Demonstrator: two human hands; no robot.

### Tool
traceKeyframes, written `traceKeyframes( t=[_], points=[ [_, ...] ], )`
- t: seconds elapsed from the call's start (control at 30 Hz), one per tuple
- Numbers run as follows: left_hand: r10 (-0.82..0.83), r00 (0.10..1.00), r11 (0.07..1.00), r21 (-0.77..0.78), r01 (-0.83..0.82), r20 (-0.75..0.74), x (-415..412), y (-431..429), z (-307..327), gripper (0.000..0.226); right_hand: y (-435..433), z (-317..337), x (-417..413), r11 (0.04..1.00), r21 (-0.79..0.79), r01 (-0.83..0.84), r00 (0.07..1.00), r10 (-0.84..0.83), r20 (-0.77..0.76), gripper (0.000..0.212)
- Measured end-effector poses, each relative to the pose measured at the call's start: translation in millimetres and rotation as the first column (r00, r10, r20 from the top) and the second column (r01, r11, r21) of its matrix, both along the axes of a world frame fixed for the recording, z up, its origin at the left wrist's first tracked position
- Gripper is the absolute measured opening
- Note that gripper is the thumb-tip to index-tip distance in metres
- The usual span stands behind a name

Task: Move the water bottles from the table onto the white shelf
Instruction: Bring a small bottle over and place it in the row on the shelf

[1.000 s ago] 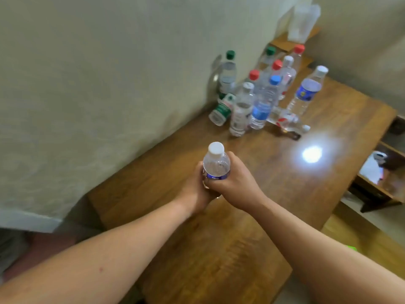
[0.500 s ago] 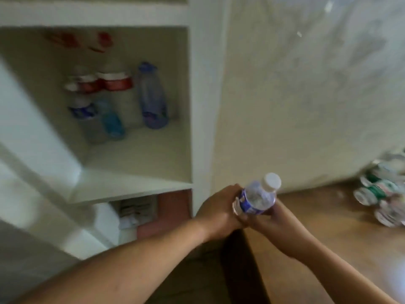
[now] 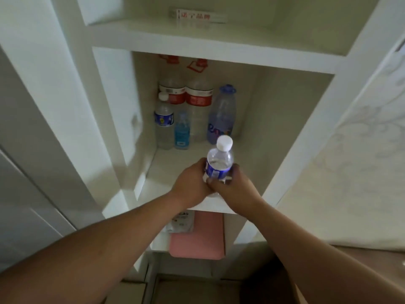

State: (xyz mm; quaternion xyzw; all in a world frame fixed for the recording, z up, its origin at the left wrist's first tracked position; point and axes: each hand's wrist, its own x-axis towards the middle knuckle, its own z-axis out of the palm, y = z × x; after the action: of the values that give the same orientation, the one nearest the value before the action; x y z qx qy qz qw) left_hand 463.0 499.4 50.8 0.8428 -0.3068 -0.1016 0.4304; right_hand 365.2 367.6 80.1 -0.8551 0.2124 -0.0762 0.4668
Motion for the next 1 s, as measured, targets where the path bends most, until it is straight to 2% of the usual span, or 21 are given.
traceKeyframes(
  t=[0.1,0.23,0.4,0.5,0.57,0.7,0.77,1.0],
  points=[
    [0.052,0.998,0.999,0.007,-0.053,0.016,31.2,-7.7,-13.7,0.051,-2.9,-12.5,34.3,0.999,-0.014,0.042,0.996,-0.043,-0.076,0.055],
    [0.098,0.995,0.994,-0.04,-0.098,0.003,63.0,-21.7,-32.3,0.054,-6.8,-43.4,59.1,0.987,0.11,0.116,0.987,-0.102,-0.123,0.063],
    [0.13,0.992,0.99,-0.062,-0.13,-0.003,102.3,-44.2,-37.0,0.055,-24.4,-75.0,96.0,0.99,0.031,0.138,0.981,-0.133,-0.141,0.054],
    [0.211,0.976,0.976,-0.074,-0.207,0.053,120.8,-55.9,-49.7,0.06,-31.3,-89.7,128.6,0.985,-0.052,0.167,0.982,-0.171,-0.084,0.043],
    [0.261,0.965,0.96,-0.112,-0.256,0.037,128.7,-61.9,-57.4,0.063,-34.3,-98.7,150.2,0.982,-0.044,0.181,0.98,-0.184,-0.078,0.039],
    [0.315,0.949,0.916,-0.249,-0.313,-0.033,138.3,-68.8,-69.5,0.058,-37.0,-109.5,182.1,0.967,-0.058,0.247,0.968,-0.249,-0.024,0.041],
    [0.338,0.937,0.888,-0.301,-0.348,-0.088,137.6,-68.7,-78.3,0.052,-38.5,-113.7,193.3,0.968,-0.105,0.226,0.974,-0.227,0.003,0.047],
    [0.343,0.937,0.887,-0.308,-0.345,-0.061,143.1,-70.7,-101.0,0.048,-39.5,-123.7,204.1,0.953,-0.238,0.188,0.982,-0.183,0.044,0.057]
  ],
)
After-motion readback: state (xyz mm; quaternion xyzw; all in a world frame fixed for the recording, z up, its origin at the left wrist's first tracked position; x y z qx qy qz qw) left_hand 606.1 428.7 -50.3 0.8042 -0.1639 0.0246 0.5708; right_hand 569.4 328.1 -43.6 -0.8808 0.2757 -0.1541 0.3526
